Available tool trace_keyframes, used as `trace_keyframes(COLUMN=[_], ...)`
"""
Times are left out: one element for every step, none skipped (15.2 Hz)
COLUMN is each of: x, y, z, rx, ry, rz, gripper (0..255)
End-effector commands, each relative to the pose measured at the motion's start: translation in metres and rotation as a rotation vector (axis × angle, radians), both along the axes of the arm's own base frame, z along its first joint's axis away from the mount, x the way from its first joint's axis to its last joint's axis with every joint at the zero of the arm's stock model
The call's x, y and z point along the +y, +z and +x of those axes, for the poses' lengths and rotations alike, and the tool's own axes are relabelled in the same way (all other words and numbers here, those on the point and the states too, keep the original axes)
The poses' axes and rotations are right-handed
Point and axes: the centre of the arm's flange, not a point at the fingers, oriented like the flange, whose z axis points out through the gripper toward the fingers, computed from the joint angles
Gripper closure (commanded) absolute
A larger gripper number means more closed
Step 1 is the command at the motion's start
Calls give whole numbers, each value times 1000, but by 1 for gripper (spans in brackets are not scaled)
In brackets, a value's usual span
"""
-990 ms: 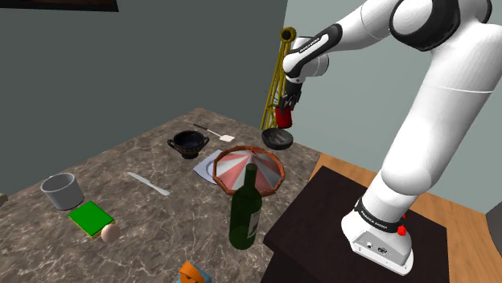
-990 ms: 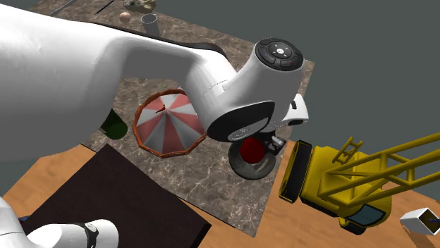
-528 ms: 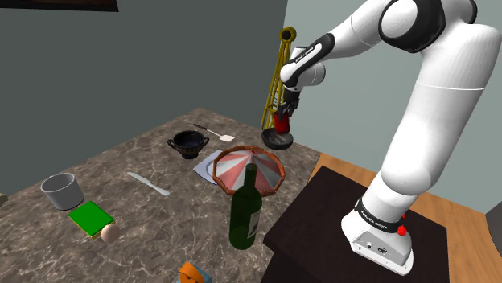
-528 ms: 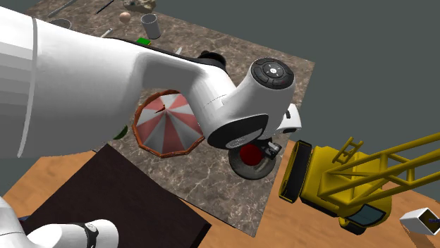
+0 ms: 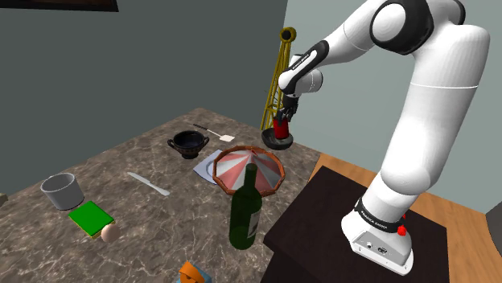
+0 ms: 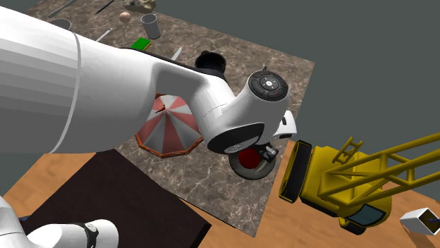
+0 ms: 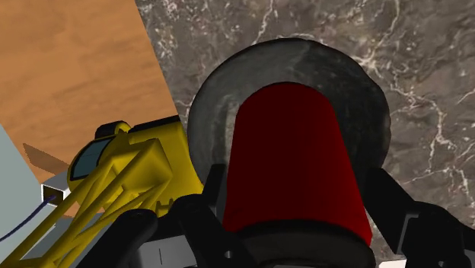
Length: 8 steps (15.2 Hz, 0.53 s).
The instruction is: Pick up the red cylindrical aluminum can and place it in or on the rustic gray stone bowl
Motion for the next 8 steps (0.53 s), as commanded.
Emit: trace_keyframes(x=[0,0,0,0,0,0,0,0], y=[0,0,0,0,0,0,0,0], z=[0,0,0,0,0,0,0,0], rx=[-1,-1,-1,-1,-1,-1,-1,-1], ry=[0,0,0,0,0,0,0,0], rz=[0,0,0,0,0,0,0,0], gripper=[255,255,255,255,0,0,0,0])
